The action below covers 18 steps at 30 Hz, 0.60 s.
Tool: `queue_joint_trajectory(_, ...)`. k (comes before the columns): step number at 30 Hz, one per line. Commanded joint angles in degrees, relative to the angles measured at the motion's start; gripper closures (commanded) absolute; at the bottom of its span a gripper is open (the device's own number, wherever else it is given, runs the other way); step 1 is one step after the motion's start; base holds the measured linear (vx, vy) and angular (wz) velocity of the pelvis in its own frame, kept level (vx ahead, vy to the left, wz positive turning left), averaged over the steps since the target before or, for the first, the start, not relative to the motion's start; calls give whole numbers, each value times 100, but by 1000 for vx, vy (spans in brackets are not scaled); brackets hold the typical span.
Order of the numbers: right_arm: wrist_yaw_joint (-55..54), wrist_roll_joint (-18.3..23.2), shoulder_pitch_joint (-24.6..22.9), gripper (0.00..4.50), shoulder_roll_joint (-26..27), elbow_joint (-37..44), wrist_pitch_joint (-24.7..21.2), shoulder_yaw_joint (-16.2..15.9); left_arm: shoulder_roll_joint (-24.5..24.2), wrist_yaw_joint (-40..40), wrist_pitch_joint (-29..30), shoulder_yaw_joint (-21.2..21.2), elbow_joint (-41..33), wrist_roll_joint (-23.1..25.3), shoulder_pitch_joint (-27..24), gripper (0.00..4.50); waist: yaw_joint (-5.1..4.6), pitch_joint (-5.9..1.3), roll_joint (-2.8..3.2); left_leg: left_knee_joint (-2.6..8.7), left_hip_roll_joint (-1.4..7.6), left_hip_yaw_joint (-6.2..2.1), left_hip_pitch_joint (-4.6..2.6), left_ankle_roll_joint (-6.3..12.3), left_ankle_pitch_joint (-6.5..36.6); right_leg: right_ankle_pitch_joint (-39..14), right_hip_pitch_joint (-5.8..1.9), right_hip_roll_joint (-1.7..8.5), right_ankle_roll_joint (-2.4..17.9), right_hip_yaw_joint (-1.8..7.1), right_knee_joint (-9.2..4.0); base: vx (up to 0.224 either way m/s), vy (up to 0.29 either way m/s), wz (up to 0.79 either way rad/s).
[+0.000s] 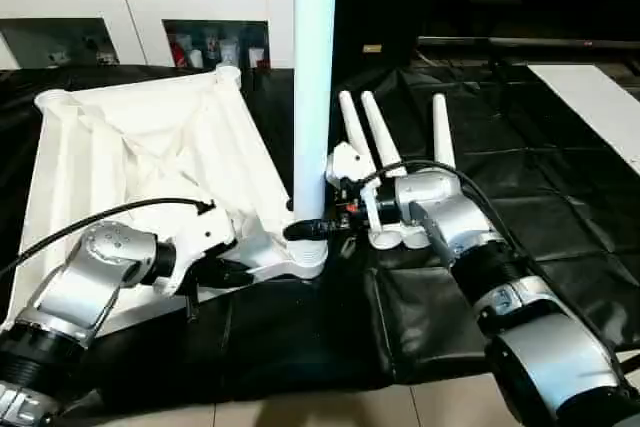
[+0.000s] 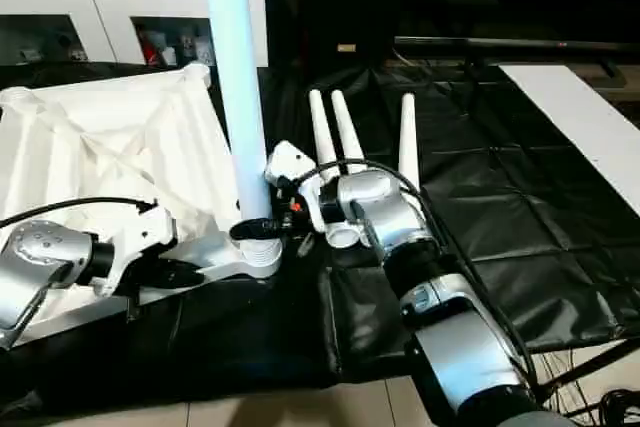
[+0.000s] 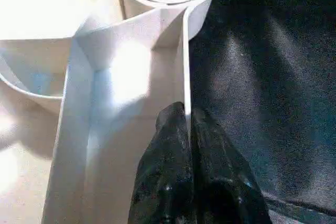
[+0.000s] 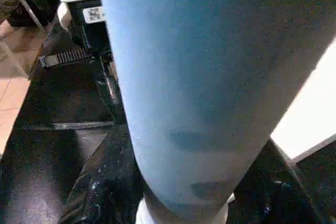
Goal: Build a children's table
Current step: Rotate leg to tighten
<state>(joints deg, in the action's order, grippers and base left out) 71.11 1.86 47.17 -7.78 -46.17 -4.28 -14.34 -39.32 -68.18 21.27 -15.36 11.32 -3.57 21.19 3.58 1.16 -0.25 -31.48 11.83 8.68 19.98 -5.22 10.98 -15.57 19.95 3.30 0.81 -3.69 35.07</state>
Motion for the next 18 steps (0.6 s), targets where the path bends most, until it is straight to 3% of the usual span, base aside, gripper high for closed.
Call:
queue_joint_trajectory(1,-118,-755,-431,267,-388,-769,-270,-563,-80,-424,-33,-134,-159,-79,1,450,12,-168,102,302,163,17,-26,209,351,1286,-179,411,1406,260,-273,0,0,0)
queue_joint_trajectory(6,-638,-758,-514,267,-257,-847,-246,-512,83,-208,-113,-159,4,23,66,450,17,-180,105,295,159,15,-24,213,315,1337,-187,416,1385,259,-267,0,0,0)
queue_joint_trajectory(7,-1348,-701,-501,267,-52,-981,-403,-291,257,130,-68,-177,156,150,123,450,4,-154,102,324,166,18,-28,152,518,993,-173,429,1359,264,-301,0,0,0)
queue_joint_trajectory(8,-1348,-701,-501,267,-52,-981,-403,-291,257,130,-68,-177,156,150,123,450,5,-138,105,341,169,19,-47,99,656,748,-151,439,1352,272,-323,0,0,0)
queue_joint_trajectory(9,-2375,-642,-505,267,221,-1156,-554,-16,596,662,68,-177,340,257,202,450,-1,-113,116,376,175,15,-59,-17,994,153,-145,462,1315,296,-362,0,0,0)
queue_joint_trajectory(10,-2599,-621,-516,267,286,-1193,-594,47,697,809,137,-166,387,273,222,450,-12,-78,111,415,185,10,-60,-98,1177,-219,-127,471,1279,309,-393,-60,-10,-4)
queue_joint_trajectory(11,-2936,-572,-545,267,404,-1241,-671,154,893,1086,239,-148,480,310,264,450,-15,-37,107,444,180,1,-90,-239,1694,-1167,-94,492,1155,329,-464,-60,-10,-4)
queue_joint_trajectory(12,-2976,-561,-553,267,425,-1244,-677,170,930,1141,263,-142,497,315,273,450,-19,-20,99,454,177,-10,-100,-290,1888,-1607,-82,505,1073,338,-492,-70,-4,-6)
queue_joint_trajectory(13,-3385,-442,-615,267,619,-1278,-745,339,1268,1607,544,-80,645,346,352,450,-14,-14,110,458,190,-48,-160,-356,2296,-2478,-14,537,827,369,-581,-73,2,-5)
queue_joint_trajectory(16,-3963,-246,-635,267,878,-1353,-883,597,1637,2080,793,-60,829,424,454,450,-16,1,105,469,163,-74,-221,-343,2651,-3101,72,534,575,394,-664,-43,2,-3)
queue_joint_trajectory(18,-4559,-15,-599,267,1136,-1485,-1034,870,1987,2467,970,-74,1002,534,550,450,14,-13,111,480,173,-85,-242,-352,2614,-2919,83,523,570,390,-666,0,0,0)
